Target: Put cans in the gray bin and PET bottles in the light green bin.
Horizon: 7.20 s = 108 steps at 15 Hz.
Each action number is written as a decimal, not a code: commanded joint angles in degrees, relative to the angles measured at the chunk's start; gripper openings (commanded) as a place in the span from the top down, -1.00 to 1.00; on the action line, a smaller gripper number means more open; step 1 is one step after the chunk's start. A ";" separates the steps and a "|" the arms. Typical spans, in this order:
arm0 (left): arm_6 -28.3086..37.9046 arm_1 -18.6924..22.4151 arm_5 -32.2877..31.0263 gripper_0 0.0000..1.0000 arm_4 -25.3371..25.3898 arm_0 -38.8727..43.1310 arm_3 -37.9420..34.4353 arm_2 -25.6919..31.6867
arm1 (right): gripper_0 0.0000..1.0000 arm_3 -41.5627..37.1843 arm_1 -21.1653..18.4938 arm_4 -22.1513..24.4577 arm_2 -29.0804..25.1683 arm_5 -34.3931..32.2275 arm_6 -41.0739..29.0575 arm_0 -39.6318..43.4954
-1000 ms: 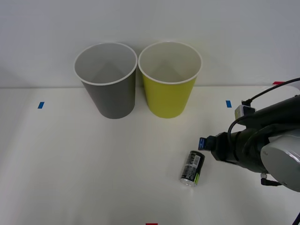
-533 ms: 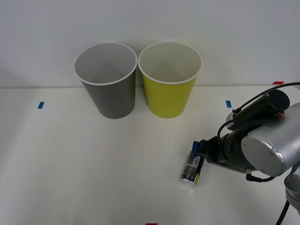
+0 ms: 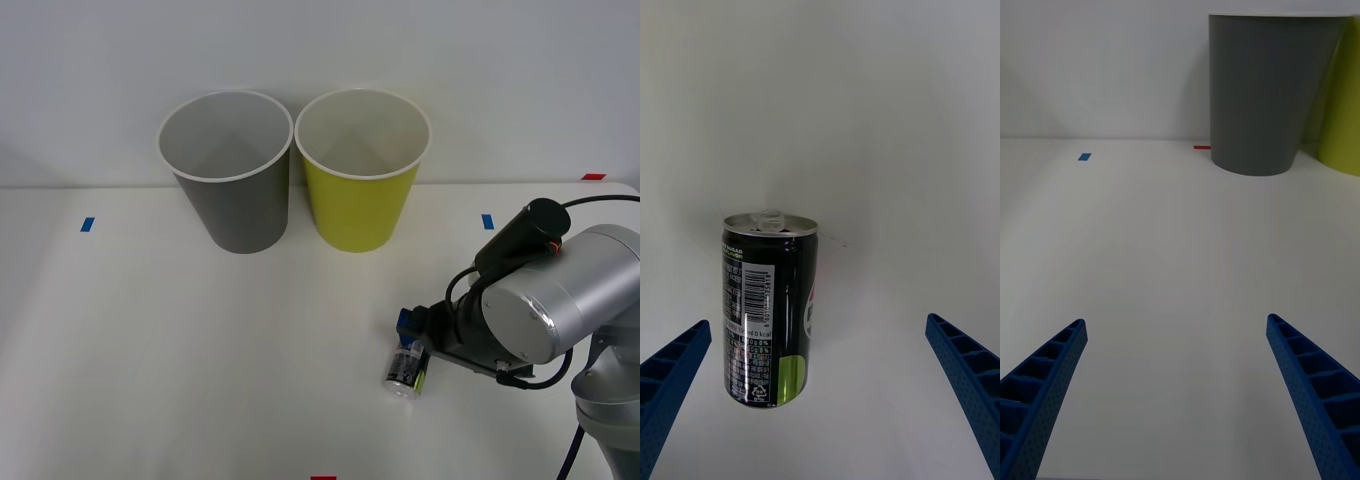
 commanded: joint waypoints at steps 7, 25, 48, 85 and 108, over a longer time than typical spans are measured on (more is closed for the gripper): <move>0.00 0.00 0.00 -0.64 0.00 0.00 0.00 0.00 | -1.00 7.87 1.05 0.34 1.66 -6.20 -1.15 -2.29; 0.00 0.00 0.00 -0.64 0.00 0.00 0.00 0.00 | -1.00 11.21 2.28 1.92 5.17 -8.04 -3.61 -2.56; 0.00 0.00 0.00 -0.65 0.00 0.00 0.00 0.00 | 1.00 12.88 2.19 5.18 7.46 -9.36 -3.70 -2.56; 0.00 0.00 0.00 -0.64 0.00 0.00 0.00 0.00 | 1.00 -6.02 3.16 -15.57 -13.55 -57.09 43.50 17.31; 0.00 0.00 0.00 -0.64 0.00 0.00 0.00 0.00 | 1.00 0.22 -6.16 -28.31 -0.72 -96.46 56.51 5.71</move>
